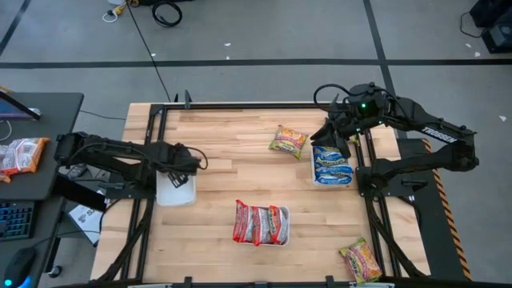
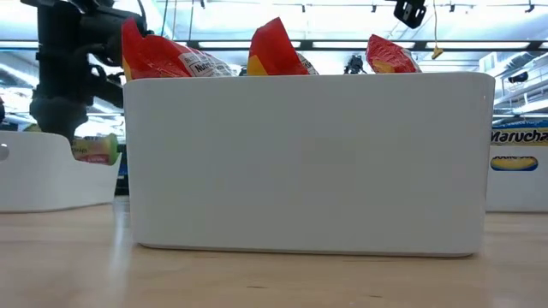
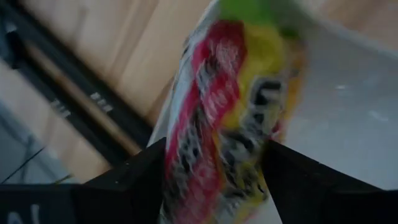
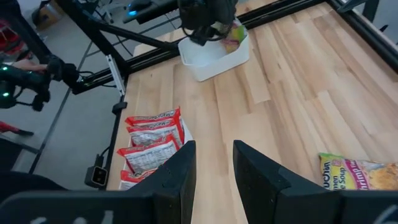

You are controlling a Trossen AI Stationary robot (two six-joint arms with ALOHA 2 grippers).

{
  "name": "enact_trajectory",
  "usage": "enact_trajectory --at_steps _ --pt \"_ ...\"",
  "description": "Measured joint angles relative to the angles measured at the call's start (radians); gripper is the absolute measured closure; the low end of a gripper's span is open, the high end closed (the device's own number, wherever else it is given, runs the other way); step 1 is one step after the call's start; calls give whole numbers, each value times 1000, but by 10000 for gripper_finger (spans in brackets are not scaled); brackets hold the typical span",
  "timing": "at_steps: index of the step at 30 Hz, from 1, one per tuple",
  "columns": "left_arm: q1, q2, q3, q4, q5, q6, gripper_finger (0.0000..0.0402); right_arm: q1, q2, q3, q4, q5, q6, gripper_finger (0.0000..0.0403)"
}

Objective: Sort Maruchan noodles
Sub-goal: Put the middle green noodle pack into the left white bin

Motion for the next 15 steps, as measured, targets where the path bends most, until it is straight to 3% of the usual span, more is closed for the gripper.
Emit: enact_trajectory --at_steps 7,15 --pt "18 -1 0 -55 -38 -72 161 27 0 0 0 3 22 292" --pt "19 -1 16 -64 -53 -218 168 66 15 0 0 139 35 292"
